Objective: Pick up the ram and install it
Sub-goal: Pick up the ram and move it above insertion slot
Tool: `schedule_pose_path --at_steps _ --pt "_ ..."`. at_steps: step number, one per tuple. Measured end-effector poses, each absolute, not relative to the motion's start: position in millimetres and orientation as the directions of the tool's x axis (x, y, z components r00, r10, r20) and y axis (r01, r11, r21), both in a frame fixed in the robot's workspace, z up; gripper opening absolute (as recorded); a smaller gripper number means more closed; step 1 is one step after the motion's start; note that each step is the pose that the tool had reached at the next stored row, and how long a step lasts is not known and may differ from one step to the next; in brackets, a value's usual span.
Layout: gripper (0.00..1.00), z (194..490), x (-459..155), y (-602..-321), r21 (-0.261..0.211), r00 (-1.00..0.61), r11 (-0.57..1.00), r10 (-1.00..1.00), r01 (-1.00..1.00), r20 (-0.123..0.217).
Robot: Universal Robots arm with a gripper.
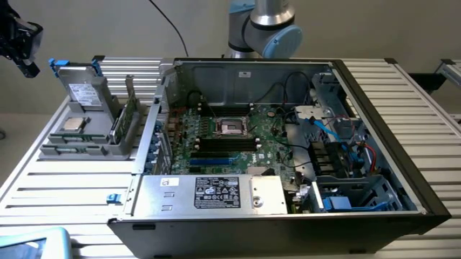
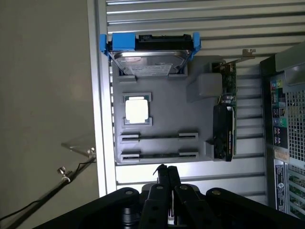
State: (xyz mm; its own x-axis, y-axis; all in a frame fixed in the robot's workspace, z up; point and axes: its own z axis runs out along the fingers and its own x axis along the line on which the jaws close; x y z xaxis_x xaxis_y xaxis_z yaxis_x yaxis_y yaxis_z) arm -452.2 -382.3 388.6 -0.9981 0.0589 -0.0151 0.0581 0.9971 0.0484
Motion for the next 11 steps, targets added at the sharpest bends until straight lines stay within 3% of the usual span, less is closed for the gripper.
schedule_pose_path --at_steps 11 --pt "0.11 388.4 -452.2 -382.3 0.048 -0.99 0.989 -0.14 -0.14 -0.015"
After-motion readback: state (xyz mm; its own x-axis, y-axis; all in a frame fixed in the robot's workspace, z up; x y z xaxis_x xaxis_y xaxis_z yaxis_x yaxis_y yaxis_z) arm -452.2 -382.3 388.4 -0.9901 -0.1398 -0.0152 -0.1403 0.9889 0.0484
